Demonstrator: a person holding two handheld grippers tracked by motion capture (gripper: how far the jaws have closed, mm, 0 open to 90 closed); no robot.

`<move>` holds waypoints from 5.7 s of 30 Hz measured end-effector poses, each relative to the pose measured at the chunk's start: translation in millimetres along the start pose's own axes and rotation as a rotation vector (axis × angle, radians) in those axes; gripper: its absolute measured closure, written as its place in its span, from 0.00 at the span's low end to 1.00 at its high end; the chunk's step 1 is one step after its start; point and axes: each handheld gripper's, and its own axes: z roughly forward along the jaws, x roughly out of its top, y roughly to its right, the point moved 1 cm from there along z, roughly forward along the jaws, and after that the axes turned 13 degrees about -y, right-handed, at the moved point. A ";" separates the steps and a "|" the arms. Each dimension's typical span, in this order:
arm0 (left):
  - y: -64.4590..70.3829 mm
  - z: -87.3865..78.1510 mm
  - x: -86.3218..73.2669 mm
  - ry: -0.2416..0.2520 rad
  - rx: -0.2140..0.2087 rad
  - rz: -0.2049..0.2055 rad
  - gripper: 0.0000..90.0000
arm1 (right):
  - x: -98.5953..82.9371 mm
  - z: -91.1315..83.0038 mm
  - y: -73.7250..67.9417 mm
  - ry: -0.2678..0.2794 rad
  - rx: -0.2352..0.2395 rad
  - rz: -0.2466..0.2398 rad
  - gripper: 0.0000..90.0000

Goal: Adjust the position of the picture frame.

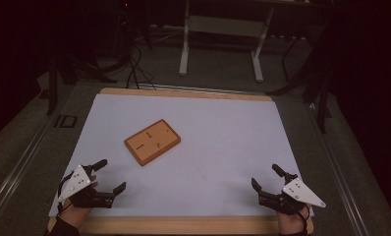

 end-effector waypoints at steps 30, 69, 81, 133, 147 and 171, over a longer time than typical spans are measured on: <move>-28.5 15.1 58.7 -0.044 -0.117 -0.102 0.03 | 0.2 1.2 0.4 0.003 0.038 0.039 0.14; -27.4 149.3 70.4 -0.352 -0.077 -0.038 0.56 | -1.7 3.7 1.8 -0.014 0.094 0.055 0.15; -31.5 161.4 70.1 -0.356 -0.075 -0.024 0.74 | -2.1 4.7 1.9 -0.025 0.110 0.058 0.15; -24.0 161.5 82.5 -0.301 -0.089 0.008 0.95 | -3.1 8.5 1.6 -0.053 0.144 0.067 0.16; 18.8 162.2 128.0 -0.259 -0.178 0.082 0.95 | -2.8 8.4 1.4 -0.052 0.144 0.067 0.16; 61.1 215.0 122.6 -0.319 -0.211 0.132 0.95 | -2.5 5.7 2.3 -0.041 0.150 0.063 0.16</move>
